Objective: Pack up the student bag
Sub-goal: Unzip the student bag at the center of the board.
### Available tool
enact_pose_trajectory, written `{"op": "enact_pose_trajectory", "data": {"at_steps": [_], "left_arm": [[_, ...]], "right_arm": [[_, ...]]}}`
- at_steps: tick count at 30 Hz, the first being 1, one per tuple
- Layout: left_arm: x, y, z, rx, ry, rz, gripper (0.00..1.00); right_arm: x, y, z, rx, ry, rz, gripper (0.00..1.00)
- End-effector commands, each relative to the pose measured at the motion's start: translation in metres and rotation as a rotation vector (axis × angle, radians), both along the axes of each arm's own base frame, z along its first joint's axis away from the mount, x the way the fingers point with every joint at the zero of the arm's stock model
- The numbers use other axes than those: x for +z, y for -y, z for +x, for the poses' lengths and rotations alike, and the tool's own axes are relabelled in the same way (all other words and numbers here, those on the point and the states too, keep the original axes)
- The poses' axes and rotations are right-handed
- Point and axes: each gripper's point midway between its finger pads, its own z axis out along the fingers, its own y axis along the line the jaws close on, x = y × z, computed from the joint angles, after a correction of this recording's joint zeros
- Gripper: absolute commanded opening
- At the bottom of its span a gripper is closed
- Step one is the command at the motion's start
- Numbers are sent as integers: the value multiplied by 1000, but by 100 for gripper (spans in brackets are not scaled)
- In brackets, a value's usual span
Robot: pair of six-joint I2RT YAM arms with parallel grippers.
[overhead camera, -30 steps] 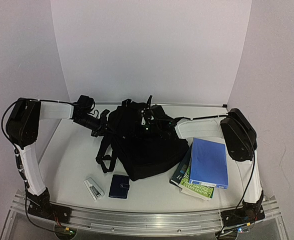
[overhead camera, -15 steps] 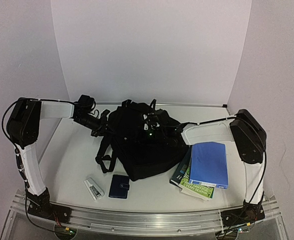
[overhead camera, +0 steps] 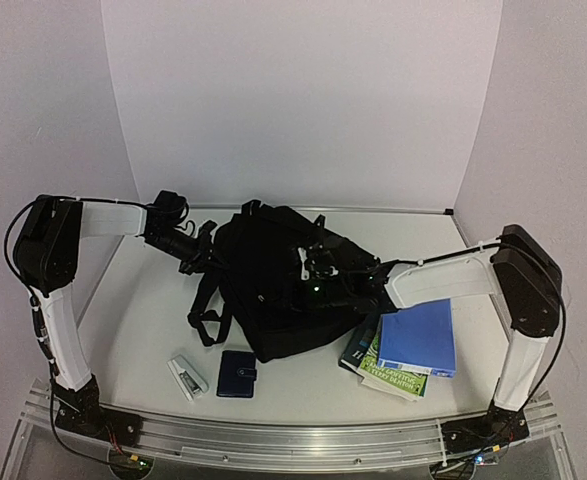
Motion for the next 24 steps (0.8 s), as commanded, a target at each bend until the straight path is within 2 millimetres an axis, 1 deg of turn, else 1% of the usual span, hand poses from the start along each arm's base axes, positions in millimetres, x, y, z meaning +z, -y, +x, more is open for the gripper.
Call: {"op": "enact_pose_trajectory", "data": {"at_steps": [1, 7, 10, 14, 18, 20, 22, 23, 24], "left_arm": [[10, -5, 17, 8, 56, 1, 0], [7, -9, 20, 17, 53, 8, 0], [6, -10, 20, 19, 52, 11, 0], [6, -11, 21, 21, 55, 13, 0], [6, -12, 22, 23, 60, 16, 0], [6, -12, 22, 22, 61, 17, 0], [6, -11, 22, 17, 63, 14, 0], [6, -12, 22, 14, 66, 17, 0], [7, -12, 21, 11, 71, 20, 0]], "right_arm": [[31, 0, -26, 18, -1, 65, 0], [26, 11, -57, 23, -46, 46, 0], [25, 16, -66, 13, -55, 37, 0], [25, 20, -74, 7, -62, 28, 0], [20, 22, -80, 4, -70, 8, 0], [18, 22, -80, 1, -67, 3, 0], [22, 20, -79, 1, -55, 6, 0], [26, 18, -79, 5, -46, 11, 3], [31, 15, -79, 14, -32, 18, 10]]}}
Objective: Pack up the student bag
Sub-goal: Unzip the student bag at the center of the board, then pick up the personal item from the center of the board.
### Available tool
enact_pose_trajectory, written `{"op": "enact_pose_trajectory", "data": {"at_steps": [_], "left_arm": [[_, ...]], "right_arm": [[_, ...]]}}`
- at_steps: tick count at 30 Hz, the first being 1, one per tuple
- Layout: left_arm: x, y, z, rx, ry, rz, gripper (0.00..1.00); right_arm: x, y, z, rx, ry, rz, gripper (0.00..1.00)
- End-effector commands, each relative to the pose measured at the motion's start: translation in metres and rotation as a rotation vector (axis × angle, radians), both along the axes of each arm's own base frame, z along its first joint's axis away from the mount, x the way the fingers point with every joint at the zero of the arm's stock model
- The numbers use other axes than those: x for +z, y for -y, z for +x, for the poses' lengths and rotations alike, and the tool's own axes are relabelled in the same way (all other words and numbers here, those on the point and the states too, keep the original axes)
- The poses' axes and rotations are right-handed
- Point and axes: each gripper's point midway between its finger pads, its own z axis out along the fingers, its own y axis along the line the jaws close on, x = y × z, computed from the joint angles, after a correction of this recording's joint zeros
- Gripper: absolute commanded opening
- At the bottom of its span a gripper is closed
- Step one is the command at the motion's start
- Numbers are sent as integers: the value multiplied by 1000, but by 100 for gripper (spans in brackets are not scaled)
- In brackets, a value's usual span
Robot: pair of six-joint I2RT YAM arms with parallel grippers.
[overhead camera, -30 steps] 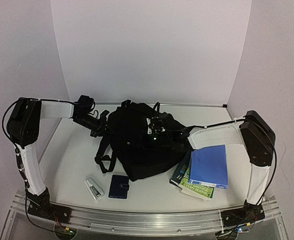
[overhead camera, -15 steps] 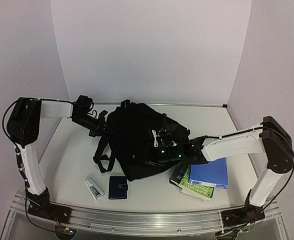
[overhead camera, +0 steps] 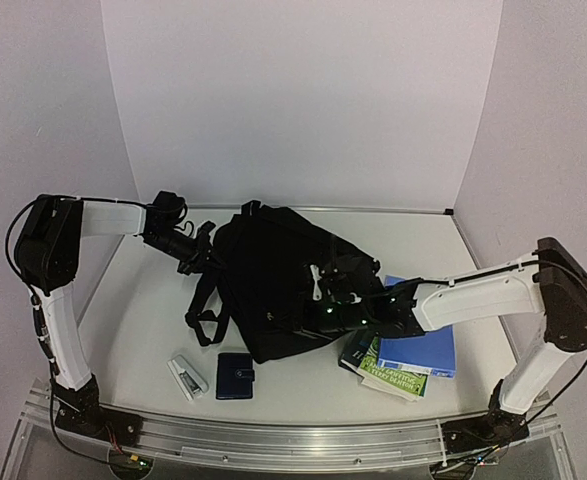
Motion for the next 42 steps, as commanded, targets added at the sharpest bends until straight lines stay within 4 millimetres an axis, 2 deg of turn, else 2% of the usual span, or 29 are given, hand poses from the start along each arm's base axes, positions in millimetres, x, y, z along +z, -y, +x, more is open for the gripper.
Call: {"op": "enact_pose_trajectory", "data": {"at_steps": [1, 3, 4, 6, 8, 11, 12, 14, 16, 20, 27, 34, 42], "left_arm": [[12, -7, 19, 10, 91, 19, 0], [21, -7, 17, -3, 132, 19, 4], [26, -7, 16, -5, 158, 21, 12], [37, -10, 18, 7, 208, 33, 28], [52, -15, 19, 26, 268, 60, 46], [72, -33, 22, 108, 349, 145, 68], [80, -40, 22, 148, 370, 174, 75], [89, -56, 20, 237, 383, 231, 80], [101, -65, 11, 302, 389, 224, 83], [105, -77, -14, 414, 359, 174, 87], [83, -83, -60, 474, 246, 99, 87], [68, -89, -92, 454, 207, 112, 88], [69, -85, -105, 441, 185, 57, 88]], "right_arm": [[24, -9, -18, 64, 31, 26, 21], [38, -16, -23, 94, 89, 36, 37], [46, -19, -26, 107, 113, 42, 46], [55, -21, -32, 122, 141, 51, 57], [63, -21, -37, 132, 165, 58, 63], [69, -18, -45, 135, 185, 64, 69], [69, -17, -47, 135, 183, 64, 70], [62, -16, -54, 139, 160, 59, 70], [51, -17, -61, 141, 124, 46, 70], [23, -24, -78, 150, 46, 12, 68], [-15, -49, -101, 181, -67, -10, 57], [-58, -59, -103, 152, -151, -76, 49], [-84, -72, -100, 145, -176, -118, 35]]}}
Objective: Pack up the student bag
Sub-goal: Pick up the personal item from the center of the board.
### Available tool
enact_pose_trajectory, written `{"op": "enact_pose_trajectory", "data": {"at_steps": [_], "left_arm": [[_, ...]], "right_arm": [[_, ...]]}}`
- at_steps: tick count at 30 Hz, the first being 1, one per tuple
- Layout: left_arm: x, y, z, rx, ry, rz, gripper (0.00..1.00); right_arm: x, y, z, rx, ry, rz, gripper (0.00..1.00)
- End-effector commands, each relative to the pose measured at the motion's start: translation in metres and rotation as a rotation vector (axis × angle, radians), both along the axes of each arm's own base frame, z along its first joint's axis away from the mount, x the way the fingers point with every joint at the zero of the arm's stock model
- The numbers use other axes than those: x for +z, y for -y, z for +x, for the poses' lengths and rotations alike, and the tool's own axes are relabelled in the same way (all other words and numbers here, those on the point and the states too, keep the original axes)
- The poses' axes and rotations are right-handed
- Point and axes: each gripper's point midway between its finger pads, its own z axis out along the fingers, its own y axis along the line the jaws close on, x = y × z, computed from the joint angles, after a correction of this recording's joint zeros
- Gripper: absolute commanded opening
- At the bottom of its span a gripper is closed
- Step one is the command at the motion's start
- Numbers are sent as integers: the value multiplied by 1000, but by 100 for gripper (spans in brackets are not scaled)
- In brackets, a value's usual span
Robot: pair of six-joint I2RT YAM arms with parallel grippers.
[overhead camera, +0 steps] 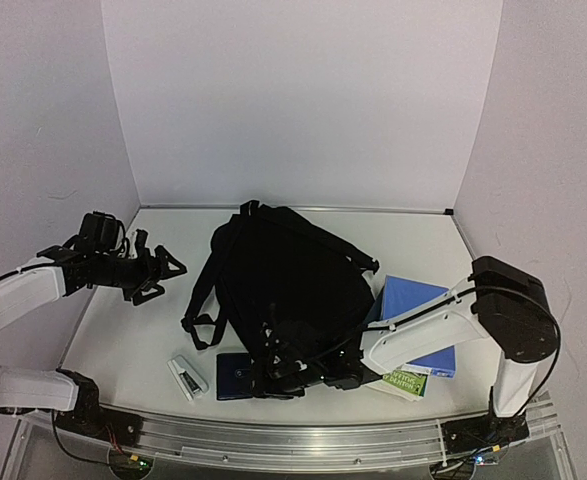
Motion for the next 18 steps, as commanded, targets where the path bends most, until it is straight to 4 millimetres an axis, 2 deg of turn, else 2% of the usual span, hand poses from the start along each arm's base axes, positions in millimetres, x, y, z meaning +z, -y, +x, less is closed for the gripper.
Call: {"op": "enact_pose_trajectory", "data": {"at_steps": [1, 9, 14, 18], "left_arm": [[10, 5, -4, -10, 21, -56, 88], [13, 5, -8, -21, 26, -58, 88], [16, 3, -11, -22, 34, -52, 88], [17, 2, -11, -19, 41, -48, 88]], "right_arm": [[-1, -15, 4, -24, -15, 11, 34], [-22, -4, 12, -86, -18, -106, 34], [-21, 9, 18, -136, -1, -146, 35], [-28, 5, 17, -125, -14, -154, 35]]}}
